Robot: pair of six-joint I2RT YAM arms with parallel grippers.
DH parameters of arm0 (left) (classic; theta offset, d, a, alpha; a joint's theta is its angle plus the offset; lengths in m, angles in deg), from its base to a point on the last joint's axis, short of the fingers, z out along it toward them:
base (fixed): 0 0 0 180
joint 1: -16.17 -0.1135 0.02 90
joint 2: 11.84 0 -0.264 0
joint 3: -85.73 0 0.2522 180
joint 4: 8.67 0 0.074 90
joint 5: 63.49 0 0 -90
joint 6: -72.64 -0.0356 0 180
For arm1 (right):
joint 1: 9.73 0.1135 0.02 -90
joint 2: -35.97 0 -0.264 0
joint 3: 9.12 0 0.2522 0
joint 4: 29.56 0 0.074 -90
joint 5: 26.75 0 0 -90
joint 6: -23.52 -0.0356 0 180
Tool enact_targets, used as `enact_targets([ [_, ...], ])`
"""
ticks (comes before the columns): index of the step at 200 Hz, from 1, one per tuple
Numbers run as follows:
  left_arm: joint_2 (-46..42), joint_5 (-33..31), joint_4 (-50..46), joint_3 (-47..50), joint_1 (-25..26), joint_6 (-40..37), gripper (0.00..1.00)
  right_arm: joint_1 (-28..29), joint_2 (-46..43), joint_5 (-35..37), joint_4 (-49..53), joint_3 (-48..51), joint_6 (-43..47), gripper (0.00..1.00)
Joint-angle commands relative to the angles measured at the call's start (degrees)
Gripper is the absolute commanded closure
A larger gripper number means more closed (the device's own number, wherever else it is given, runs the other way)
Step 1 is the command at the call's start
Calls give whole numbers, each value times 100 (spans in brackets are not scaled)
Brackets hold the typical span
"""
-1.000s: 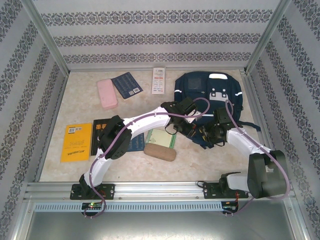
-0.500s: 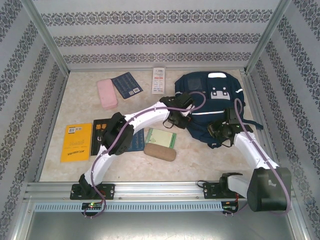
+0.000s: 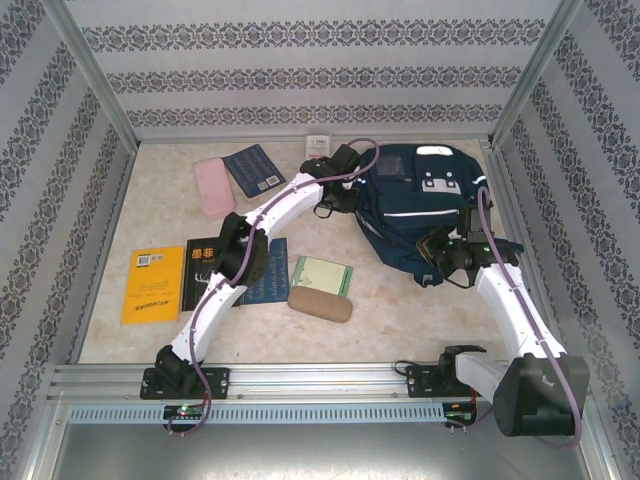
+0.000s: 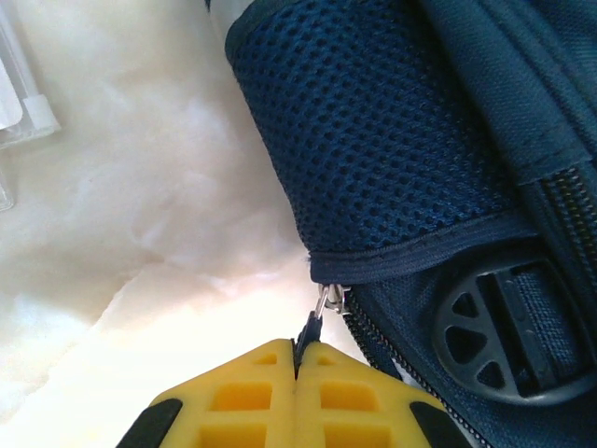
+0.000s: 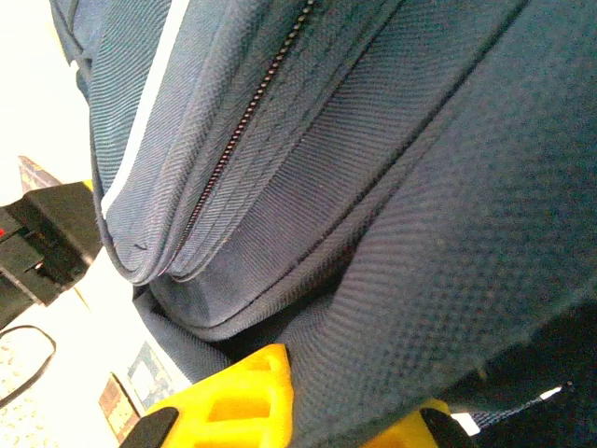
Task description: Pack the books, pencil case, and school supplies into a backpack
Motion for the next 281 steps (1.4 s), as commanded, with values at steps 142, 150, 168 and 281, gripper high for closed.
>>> enact_targets([
  [142, -1109, -294, 44, 726, -675, 781, 69, 1928, 2227, -488, -662, -2218, 944, 45],
  [150, -1343, -214, 117, 1061, -673, 887, 65, 1828, 2241, -467, -486, -2300, 1157, 44],
  [168, -1796, 189, 384, 1841, -665, 1302, 56, 1491, 2199, -123, -96, -2293, 1512, 45],
  [281, -888, 1365, 1246, 2274, -57, 2878, 70, 852, 2374, 1181, 180, -759, 2614, 51],
])
